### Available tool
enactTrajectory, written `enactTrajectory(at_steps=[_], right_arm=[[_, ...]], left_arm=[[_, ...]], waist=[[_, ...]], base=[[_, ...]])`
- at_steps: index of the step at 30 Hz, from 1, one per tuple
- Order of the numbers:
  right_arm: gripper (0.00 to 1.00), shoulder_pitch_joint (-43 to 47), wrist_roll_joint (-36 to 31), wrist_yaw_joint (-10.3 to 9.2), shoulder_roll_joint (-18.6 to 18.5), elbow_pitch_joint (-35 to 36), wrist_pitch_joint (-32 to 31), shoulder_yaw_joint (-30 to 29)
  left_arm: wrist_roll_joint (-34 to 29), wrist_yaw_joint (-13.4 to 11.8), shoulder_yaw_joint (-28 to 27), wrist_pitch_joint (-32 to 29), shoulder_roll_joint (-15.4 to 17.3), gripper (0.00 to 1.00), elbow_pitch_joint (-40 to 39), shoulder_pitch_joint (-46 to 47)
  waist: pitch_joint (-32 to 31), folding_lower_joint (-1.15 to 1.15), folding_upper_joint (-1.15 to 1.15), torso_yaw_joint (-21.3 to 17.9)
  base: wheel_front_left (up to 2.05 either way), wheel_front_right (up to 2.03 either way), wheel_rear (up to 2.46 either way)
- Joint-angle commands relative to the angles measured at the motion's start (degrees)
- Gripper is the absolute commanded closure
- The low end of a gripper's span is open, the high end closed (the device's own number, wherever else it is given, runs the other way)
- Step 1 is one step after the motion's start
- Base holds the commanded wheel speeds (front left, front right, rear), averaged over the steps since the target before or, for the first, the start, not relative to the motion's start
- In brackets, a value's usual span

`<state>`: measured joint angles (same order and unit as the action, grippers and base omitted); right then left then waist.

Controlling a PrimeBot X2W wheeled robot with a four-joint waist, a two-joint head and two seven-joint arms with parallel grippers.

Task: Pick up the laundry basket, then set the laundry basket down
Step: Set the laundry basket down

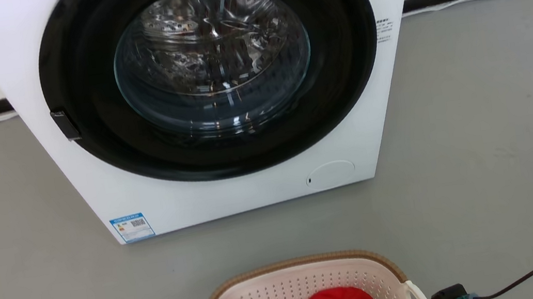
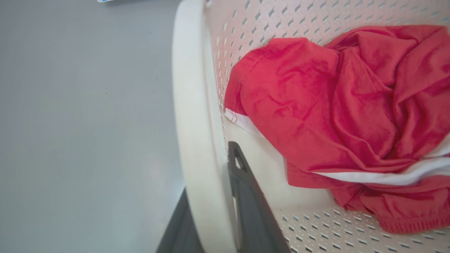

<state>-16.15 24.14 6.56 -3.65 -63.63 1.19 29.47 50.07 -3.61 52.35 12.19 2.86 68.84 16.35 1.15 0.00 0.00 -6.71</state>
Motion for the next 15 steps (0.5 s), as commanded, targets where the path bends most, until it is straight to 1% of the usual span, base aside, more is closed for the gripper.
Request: enactTrajectory(at_steps=[1, 6, 10, 11, 15], right_arm=[[1.00, -0.86, -0.79, 0.92, 0.78, 1.51, 0.52, 1.28], [1.00, -3.23, -1.66, 0.92, 0.78, 2.61, 2.53, 0.79], [1.00, -6.54, -2.78, 0.92, 0.78, 3.21, 4.28, -0.37], [1.00, -6.54, -2.78, 0.92, 0.78, 3.21, 4.28, -0.37], [1.00, -10.92, -5.06, 0.92, 0.78, 2.62, 6.87, -2.67]], left_arm=[[0.21, -0.67, -0.76, 1.51, 0.01, 1.00, -0.80, 3.94], [0.11, -1.94, -1.13, 2.28, 0.01, 1.00, -1.17, 7.39], [-0.53, -2.42, -1.83, 2.66, 0.01, 1.00, -1.89, 11.22], [-0.53, -2.42, -1.83, 2.66, 0.01, 1.00, -1.89, 11.22], [-1.62, -2.80, -2.93, 2.77, 0.68, 1.00, -2.70, 15.30]], waist=[[1.08, 0.00, 0.00, 0.12], [4.50, 0.00, 0.00, 0.60], [8.81, 0.00, 0.00, 1.13], [8.81, 0.00, 0.00, 1.13], [14.06, 0.00, 0.00, 1.94]], base=[[0.00, 0.00, 0.00], [0.00, 0.00, 0.00], [0.00, 0.00, 0.00], [0.00, 0.00, 0.00], [0.00, 0.00, 0.00]])
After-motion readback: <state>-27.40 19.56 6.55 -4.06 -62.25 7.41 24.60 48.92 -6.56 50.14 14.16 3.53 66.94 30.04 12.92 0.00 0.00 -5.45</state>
